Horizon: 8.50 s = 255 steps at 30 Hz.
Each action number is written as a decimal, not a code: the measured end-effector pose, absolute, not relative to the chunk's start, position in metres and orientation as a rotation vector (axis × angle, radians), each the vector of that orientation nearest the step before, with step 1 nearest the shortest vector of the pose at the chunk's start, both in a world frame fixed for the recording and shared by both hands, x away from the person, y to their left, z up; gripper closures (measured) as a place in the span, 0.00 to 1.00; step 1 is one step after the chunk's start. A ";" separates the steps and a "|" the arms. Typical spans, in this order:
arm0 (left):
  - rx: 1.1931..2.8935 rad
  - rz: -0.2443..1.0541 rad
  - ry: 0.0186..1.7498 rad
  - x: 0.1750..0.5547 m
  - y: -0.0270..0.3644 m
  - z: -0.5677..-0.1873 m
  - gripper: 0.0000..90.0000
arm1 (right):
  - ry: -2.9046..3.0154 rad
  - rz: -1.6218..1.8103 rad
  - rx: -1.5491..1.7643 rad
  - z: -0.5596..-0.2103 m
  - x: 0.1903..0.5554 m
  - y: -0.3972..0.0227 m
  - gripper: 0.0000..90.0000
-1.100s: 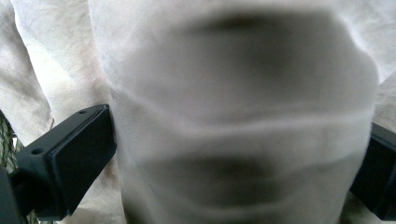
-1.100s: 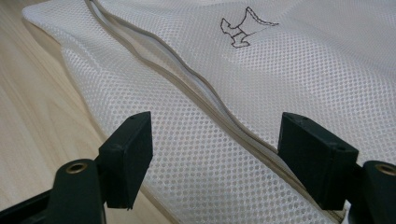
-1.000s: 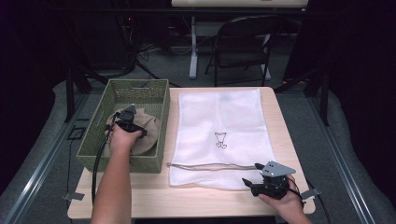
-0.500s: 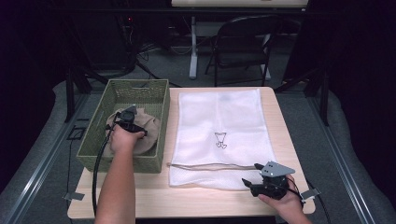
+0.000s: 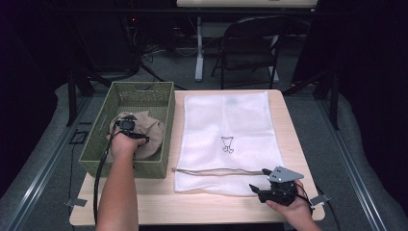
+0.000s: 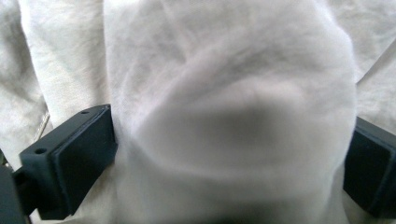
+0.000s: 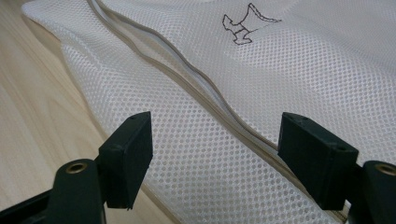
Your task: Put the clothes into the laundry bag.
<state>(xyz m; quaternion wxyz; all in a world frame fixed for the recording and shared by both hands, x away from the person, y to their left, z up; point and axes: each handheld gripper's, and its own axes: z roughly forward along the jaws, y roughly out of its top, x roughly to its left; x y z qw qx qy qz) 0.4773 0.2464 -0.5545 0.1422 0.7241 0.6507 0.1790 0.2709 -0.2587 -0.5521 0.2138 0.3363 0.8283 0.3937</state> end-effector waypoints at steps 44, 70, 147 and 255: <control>2.047 0.470 1.917 0.480 0.260 -0.535 0.65 | 2.314 1.081 0.926 -0.554 0.273 -0.259 0.30; 1.949 0.462 1.833 0.473 0.269 -0.494 0.67 | 2.307 1.086 0.929 -0.553 0.273 -0.259 0.30; 1.946 0.588 1.528 0.429 0.236 -0.397 0.67 | 2.438 1.160 0.778 -0.530 0.331 -0.214 0.79; 2.068 0.473 1.263 0.401 0.168 -0.369 0.67 | 2.511 0.821 0.492 -0.511 0.350 -0.172 0.98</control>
